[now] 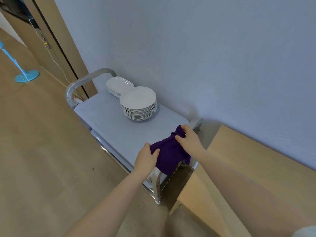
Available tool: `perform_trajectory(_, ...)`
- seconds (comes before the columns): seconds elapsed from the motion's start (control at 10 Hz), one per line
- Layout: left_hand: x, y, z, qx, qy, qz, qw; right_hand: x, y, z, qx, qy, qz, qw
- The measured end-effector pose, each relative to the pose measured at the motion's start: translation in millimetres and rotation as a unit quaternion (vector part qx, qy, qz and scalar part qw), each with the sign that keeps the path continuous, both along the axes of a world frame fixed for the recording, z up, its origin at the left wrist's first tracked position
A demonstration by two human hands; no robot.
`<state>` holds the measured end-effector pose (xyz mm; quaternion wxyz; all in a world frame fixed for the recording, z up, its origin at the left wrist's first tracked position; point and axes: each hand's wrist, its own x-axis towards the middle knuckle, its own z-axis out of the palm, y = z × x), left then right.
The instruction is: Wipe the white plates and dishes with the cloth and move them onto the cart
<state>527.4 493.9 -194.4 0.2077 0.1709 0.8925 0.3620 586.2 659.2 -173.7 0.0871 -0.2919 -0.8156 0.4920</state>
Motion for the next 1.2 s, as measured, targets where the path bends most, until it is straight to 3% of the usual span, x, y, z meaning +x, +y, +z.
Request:
perform_trajectory(0.1, -7, 3, -7, 0.000, -0.021, 0.025, 0.999, -8, 1, -9, 0.060, -0.033, 0.010, 0.998)
perform_trajectory(0.2, -7, 8, -8, 0.004, -0.039, 0.053, 0.998, -14, -1, -13, 0.101, -0.011, 0.010, 0.995)
perform_trajectory(0.3, -1, 11, -10, -0.051, 0.029, 0.056, 0.997, -18, -3, -17, 0.159, -0.028, 0.028, 0.986)
perform_trajectory(0.4, 10, 10, -20, -0.074, 0.209, -0.053, 0.974, -17, -7, -24, 0.275, -0.096, 0.019, 0.956)
perform_trajectory(0.5, 20, 10, -35, -0.096, 0.189, -0.146, 0.966, -13, -11, -28, 0.344, -0.071, -0.015, 0.936)
perform_trajectory(0.6, 20, 11, -47, -0.104, 0.176, -0.147, 0.968, -4, -15, -41, 0.398, -0.059, 0.083, 0.912)
perform_trajectory(0.7, 14, 13, -48, -0.110, 0.179, -0.156, 0.965, 9, -19, -57, 0.414, -0.103, 0.158, 0.891)
perform_trajectory(0.9, 5, 16, -44, -0.153, 0.185, -0.181, 0.954, 7, -14, -54, 0.399, -0.092, 0.184, 0.894)
perform_trajectory(1.1, 9, 13, -24, -0.164, 0.236, -0.188, 0.939, 21, -12, -35, 0.315, -0.082, 0.171, 0.930)
perform_trajectory(1.2, 11, 15, -2, -0.116, 0.245, -0.168, 0.948, 37, -12, -14, 0.252, -0.051, 0.105, 0.961)
